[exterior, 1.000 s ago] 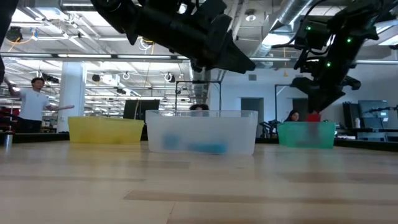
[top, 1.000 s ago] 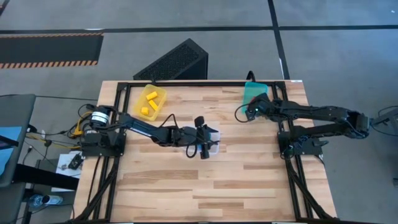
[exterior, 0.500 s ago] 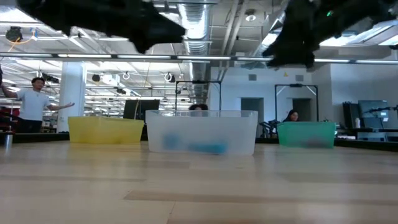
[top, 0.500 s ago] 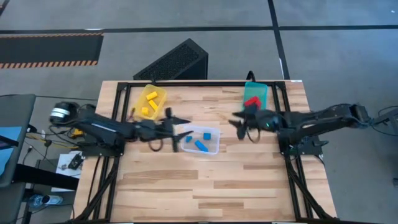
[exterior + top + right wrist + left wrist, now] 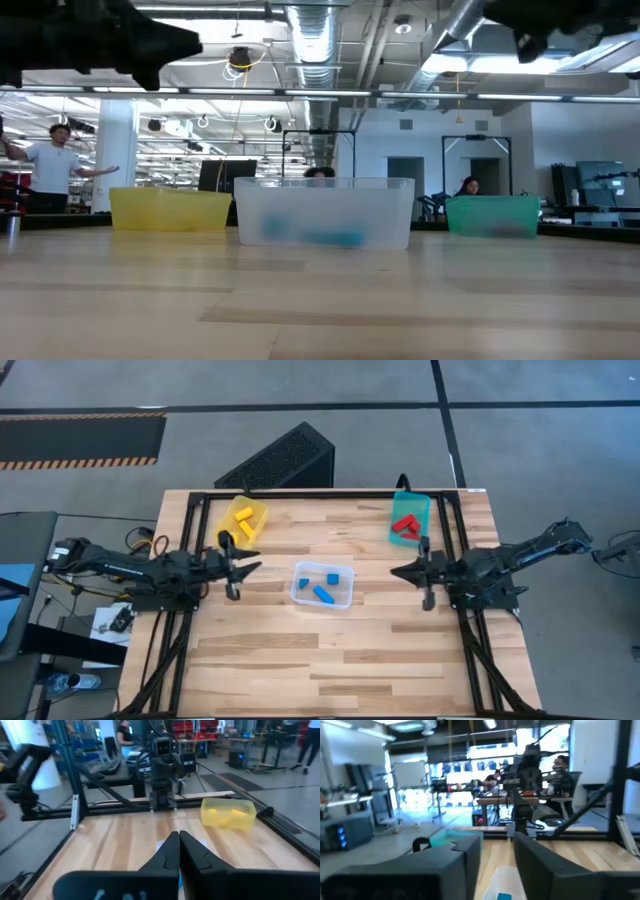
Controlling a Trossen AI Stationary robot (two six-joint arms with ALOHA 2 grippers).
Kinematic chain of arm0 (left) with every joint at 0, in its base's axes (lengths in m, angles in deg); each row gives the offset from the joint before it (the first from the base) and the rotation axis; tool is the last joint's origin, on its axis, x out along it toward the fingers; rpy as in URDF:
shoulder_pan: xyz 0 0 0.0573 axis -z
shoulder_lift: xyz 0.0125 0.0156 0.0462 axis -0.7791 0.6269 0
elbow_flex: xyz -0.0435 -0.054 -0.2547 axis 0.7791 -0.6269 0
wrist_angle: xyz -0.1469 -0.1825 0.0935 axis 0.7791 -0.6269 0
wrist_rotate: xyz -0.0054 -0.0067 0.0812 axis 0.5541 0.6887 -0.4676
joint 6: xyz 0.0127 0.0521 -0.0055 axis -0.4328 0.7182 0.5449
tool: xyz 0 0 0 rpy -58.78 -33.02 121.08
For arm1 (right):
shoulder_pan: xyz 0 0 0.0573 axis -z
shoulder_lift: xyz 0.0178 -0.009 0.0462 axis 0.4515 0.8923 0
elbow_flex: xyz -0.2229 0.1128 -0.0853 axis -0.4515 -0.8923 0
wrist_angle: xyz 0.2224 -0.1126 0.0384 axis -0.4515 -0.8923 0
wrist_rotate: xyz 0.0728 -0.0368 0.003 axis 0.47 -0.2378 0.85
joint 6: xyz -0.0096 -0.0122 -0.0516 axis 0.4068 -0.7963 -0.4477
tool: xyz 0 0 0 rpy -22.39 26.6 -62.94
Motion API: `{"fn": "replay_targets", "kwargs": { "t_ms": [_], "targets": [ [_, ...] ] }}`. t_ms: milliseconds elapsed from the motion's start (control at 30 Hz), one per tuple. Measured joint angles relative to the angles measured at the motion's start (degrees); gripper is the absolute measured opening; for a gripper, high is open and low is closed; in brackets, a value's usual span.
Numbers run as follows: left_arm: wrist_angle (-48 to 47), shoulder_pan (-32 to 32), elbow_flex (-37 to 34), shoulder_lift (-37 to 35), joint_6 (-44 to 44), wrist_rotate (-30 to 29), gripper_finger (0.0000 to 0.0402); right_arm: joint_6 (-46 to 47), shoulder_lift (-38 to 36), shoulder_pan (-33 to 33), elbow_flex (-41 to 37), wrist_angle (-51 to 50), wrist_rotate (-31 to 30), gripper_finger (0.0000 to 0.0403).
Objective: Sort & place blocks by color
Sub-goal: Return to Home Position
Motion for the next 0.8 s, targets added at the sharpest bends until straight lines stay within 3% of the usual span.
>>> {"fn": "replay_targets", "kwargs": {
  "t_ms": [200,433,700,800],
  "targets": [
    [-9.26,-1.57,-1.24,-10.58,0.54,2.12,0.0015,-1.63,-15.19,1.77,-10.94,3.68,7.51,0.0007],
    [-19.86,-4.59,-1.24,-20.61,-0.60,5.23,0.0002,0.62,-30.77,10.29,-19.46,2.55,15.66,0.0003],
    [-33.67,-5.61,-1.26,-31.58,-4.29,5.12,0.0000,2.66,-31.73,18.60,-22.76,1.31,21.67,0.0002],
    [-33.77,-5.60,-2.51,-33.05,-4.07,4.52,0.0000,2.50,-31.87,21.05,-22.76,2.12,24.72,0.0003]
  ]
}}
